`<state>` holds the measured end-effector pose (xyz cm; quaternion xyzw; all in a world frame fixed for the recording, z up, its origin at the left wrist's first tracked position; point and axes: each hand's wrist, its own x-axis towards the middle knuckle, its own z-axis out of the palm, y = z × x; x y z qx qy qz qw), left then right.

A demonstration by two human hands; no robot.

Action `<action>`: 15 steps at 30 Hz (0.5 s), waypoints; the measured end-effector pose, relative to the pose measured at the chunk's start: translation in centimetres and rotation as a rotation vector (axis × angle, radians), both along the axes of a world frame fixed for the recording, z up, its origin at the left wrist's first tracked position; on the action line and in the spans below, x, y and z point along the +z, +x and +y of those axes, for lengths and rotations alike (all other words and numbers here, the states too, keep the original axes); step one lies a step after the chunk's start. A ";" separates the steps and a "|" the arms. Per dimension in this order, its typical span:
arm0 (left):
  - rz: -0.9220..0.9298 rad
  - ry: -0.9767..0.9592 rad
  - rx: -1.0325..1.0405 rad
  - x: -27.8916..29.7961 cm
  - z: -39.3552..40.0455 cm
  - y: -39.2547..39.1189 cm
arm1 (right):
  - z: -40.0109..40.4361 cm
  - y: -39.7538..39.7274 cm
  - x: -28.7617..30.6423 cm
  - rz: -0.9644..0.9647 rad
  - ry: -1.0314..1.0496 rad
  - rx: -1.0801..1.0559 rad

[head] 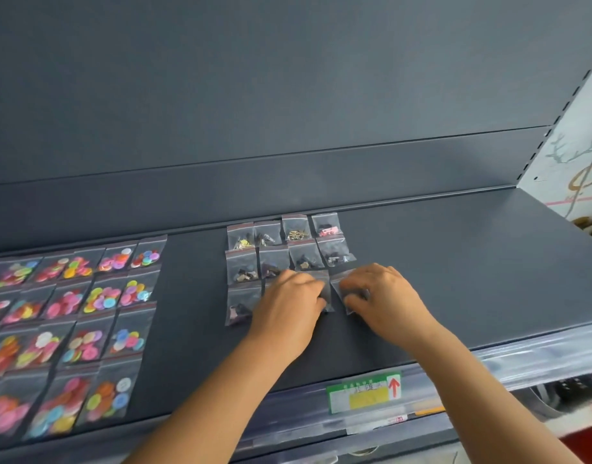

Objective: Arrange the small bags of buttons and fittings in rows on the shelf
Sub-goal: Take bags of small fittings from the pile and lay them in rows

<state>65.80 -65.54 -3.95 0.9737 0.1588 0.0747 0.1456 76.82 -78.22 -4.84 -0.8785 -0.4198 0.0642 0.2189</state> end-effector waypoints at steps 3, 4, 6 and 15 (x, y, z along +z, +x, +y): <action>0.040 0.008 0.022 -0.5 -0.1 0.0 | 0.4 0.0 -0.4 0.016 0.024 -0.009; 0.037 0.007 0.028 -0.7 -0.1 0.1 | 0.6 0.0 -0.4 0.019 0.039 -0.018; 0.028 0.010 0.037 -0.7 -0.1 0.1 | 1.0 0.0 -0.3 0.028 0.058 -0.051; 0.058 0.014 0.065 -0.6 -0.6 0.4 | 1.3 -0.1 0.1 0.020 0.057 -0.072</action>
